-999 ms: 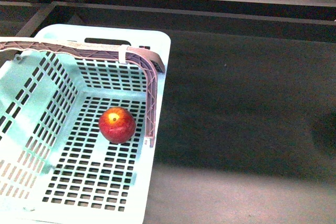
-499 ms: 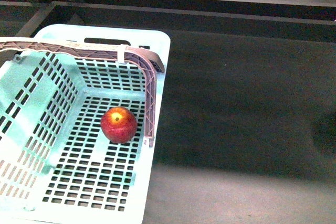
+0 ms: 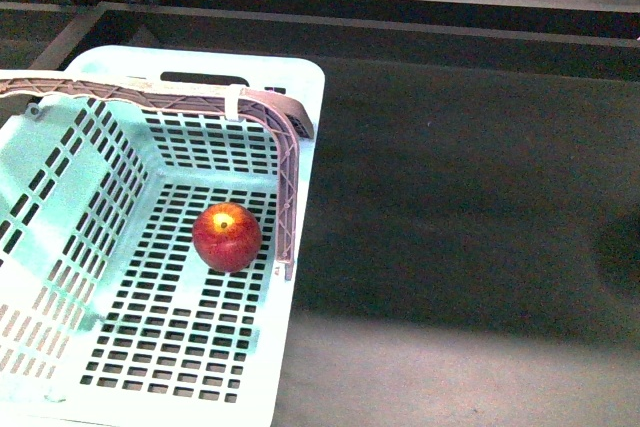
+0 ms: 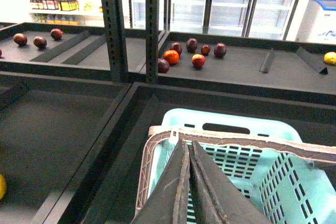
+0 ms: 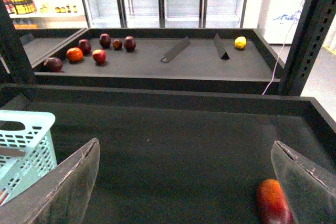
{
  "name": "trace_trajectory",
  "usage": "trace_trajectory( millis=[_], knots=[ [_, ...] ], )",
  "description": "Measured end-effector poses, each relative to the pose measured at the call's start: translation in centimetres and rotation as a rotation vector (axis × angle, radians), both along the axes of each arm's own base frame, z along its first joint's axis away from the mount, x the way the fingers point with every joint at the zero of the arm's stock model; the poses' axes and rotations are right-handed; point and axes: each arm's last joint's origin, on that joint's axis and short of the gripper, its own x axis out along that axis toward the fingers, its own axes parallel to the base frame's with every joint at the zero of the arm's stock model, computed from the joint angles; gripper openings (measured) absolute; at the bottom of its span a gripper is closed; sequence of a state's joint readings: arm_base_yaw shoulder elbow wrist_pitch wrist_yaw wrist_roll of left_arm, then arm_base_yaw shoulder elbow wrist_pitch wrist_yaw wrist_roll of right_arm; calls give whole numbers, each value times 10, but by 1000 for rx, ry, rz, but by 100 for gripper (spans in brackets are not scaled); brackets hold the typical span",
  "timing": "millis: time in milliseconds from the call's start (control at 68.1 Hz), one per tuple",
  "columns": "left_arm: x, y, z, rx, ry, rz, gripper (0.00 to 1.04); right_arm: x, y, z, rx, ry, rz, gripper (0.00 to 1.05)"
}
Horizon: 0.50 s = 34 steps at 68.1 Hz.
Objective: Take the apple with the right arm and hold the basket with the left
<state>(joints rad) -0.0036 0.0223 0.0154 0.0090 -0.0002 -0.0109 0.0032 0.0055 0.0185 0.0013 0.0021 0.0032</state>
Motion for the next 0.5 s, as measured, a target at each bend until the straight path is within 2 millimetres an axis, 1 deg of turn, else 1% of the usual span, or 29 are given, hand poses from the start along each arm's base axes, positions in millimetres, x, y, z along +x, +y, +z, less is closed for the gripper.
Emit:
trace_trajectory(
  millis=[499],
  knots=[
    [-1, 0, 1, 0, -9, 0, 3, 0, 0, 0, 0, 0, 0, 96]
  ],
)
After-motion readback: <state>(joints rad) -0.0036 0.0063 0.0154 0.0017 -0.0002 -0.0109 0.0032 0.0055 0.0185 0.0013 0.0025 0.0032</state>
